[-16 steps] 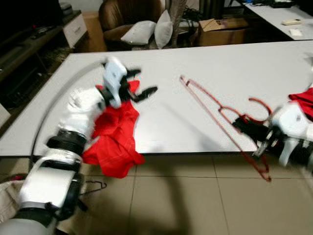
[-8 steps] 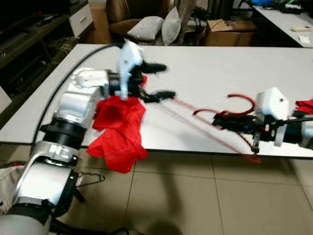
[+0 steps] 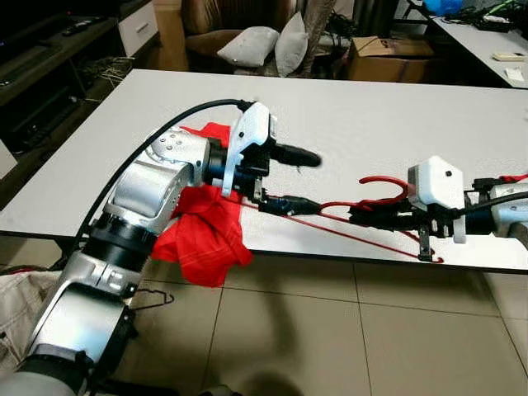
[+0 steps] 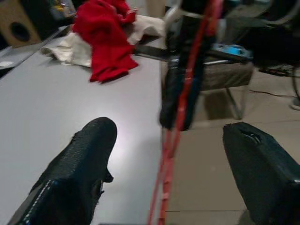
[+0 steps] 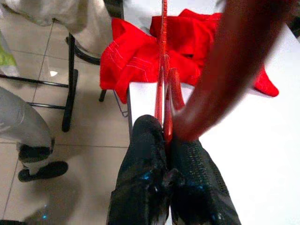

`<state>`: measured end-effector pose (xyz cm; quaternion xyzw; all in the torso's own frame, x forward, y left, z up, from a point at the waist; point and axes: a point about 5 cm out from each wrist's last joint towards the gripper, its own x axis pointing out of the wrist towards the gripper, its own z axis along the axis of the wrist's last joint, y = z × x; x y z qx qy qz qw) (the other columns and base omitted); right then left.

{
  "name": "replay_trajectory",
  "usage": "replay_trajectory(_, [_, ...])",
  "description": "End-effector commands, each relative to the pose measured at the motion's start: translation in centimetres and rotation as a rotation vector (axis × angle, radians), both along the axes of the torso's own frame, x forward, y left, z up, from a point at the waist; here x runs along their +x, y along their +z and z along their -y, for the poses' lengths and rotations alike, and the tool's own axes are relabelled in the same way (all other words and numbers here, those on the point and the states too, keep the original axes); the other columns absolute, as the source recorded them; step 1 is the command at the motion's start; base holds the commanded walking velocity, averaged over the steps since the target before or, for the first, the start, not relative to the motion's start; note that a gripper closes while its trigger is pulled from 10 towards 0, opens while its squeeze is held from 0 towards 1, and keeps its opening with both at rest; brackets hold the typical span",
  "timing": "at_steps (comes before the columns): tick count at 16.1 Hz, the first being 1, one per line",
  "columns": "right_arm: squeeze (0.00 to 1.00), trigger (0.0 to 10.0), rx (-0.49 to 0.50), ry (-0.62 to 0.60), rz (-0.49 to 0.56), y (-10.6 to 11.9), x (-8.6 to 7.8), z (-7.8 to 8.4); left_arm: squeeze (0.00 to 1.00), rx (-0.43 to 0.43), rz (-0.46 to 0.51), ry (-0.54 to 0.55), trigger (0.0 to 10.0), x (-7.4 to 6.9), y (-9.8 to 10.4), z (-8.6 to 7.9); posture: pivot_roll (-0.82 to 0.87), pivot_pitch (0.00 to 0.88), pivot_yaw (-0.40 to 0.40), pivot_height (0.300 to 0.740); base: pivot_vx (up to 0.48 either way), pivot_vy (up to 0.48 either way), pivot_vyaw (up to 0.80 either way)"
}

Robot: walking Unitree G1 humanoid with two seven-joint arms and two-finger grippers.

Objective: Hang hanger

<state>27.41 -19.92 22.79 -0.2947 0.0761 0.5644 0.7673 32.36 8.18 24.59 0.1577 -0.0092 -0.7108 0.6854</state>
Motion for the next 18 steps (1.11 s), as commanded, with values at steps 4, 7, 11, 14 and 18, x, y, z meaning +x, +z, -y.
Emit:
replay_trajectory(4, [0.0,10.0,-0.012,0.036,0.043,0.9,0.2,-0.7,0.0,0.105,0.018,0.032,0.0,0.0,-1.8,1.3,-0.08,0.0,0.025,0.74,0.0,0.0,0.0])
replay_trajectory(7, [0.0,10.0,-0.01,0.039,0.069,1.3,0.4,-0.9,0.0,0.145,0.06,0.092,0.0,0.5,-2.2,1.7,-0.09,0.0,0.033,0.74,0.0,0.0,0.0])
replay_trajectory(11, [0.0,10.0,-0.016,0.04,0.102,1.7,0.7,-1.1,0.0,0.126,0.096,0.138,0.0,1.4,-1.4,1.7,-0.08,0.0,0.043,0.74,0.0,0.0,0.0])
replay_trajectory(14, [0.0,10.0,-0.015,0.027,0.125,2.2,1.0,-1.3,0.0,0.162,0.124,0.145,0.0,1.5,-1.5,1.6,-0.08,0.0,0.043,0.74,0.0,0.0,0.0])
replay_trajectory(18, [0.0,10.0,-0.006,0.019,0.14,2.5,1.2,-1.3,0.0,0.206,0.185,0.141,0.0,1.8,-1.1,1.1,-0.07,0.0,0.056,0.74,0.0,0.0,0.0])
